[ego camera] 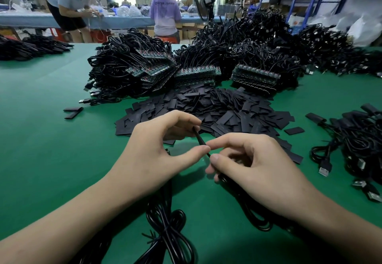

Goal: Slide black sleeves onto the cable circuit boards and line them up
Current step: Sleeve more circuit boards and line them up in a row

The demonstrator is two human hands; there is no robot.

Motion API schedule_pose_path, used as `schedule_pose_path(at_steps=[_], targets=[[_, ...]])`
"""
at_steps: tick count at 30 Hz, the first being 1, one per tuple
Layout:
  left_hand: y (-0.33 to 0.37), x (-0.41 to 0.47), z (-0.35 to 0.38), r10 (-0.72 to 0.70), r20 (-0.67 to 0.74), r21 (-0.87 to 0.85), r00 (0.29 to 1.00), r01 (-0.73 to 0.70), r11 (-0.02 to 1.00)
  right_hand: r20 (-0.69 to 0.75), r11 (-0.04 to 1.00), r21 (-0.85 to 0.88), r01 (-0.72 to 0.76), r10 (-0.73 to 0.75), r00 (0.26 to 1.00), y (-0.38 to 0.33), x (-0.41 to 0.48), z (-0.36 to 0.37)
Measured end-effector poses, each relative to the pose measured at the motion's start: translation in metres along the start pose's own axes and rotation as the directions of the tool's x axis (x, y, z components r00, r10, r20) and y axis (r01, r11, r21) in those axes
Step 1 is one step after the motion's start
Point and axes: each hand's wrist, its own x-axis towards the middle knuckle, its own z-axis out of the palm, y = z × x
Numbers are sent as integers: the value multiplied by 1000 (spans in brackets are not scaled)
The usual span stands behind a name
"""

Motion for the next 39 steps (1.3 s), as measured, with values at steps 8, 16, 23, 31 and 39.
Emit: schedule_pose_path(at_steps=[8, 16, 23, 31, 39], targets=[[-1, 1, 0, -18, -44, 15, 999, 19, 1000, -1, 1000, 19, -11, 11, 1000, -4, 1, -1], [-12, 13, -30, -152, 113, 411, 982, 93, 907, -407, 964, -204, -171, 75, 910, 16, 30, -84], [-9, 25, -63, -388, 385, 589, 838, 101, 802, -484, 325, -791, -518, 185, 855, 70, 38, -153], [-7, 25, -63, -434, 501, 382, 749, 260, 887, -503, 99, -818, -567, 355, 788, 90, 40, -177], [-4, 22, -50, -353, 538, -79, 766, 463, 883, -343, 431, -863, -265, -113, 933, 29, 31, -111]])
